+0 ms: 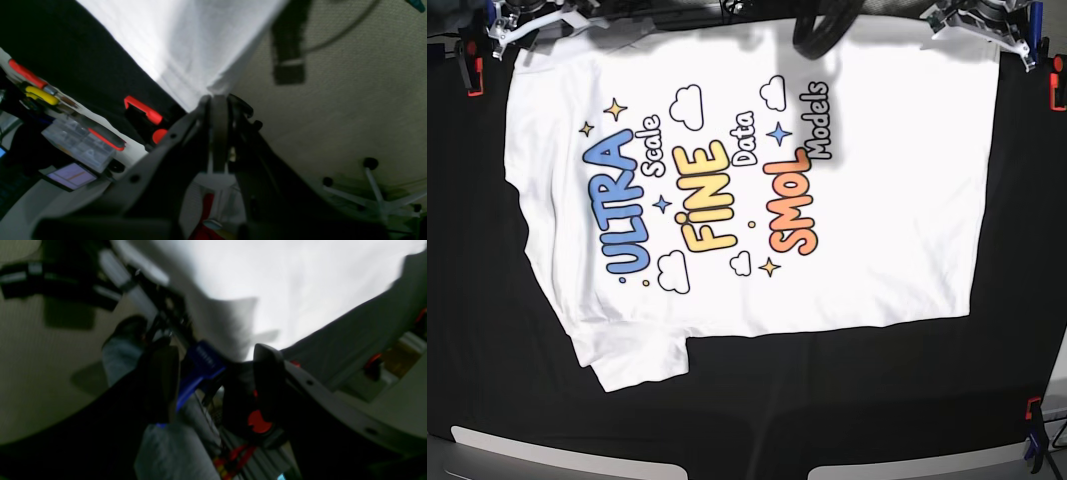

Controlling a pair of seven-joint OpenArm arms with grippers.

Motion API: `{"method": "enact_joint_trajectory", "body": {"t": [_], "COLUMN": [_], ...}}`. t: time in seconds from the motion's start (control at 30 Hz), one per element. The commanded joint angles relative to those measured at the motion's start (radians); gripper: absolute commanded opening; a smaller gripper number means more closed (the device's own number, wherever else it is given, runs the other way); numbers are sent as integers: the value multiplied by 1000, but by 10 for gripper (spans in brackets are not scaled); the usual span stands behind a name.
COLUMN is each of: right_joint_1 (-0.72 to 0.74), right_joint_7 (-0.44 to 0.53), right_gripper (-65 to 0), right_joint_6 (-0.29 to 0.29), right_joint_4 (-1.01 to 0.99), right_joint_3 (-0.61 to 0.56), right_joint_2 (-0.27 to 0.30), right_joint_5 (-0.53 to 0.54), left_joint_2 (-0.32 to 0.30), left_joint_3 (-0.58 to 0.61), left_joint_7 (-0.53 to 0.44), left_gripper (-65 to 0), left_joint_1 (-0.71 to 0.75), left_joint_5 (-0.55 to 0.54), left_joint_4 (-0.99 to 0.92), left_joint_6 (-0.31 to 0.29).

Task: Layout the t-shirt on the table in an organized manner, then fold the t-shirt properly
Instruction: 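Hold the shirt edge raised with both grippers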

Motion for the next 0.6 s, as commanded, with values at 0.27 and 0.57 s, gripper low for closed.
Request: {"method": "enact_joint_trajectory", "body": {"t": [0.27,0.57], "right_joint_1": [14,80], "right_joint_7": [26,88], "right_gripper": [-307,-308], "right_joint_6": [-77,-30], "right_joint_4": [-11,-18], "right_joint_3": [5,4], "right_joint_2": [14,14], "right_joint_5": [-37,51], "left_joint_2": [-13,-13], "left_joint_3": [-5,-5], "left_joint_7": [14,14], "left_gripper": [-650,-650], "left_joint_1": [8,8], "left_joint_5": [16,16], "left_joint_4": [16,16], "left_joint_6": [8,8]}}
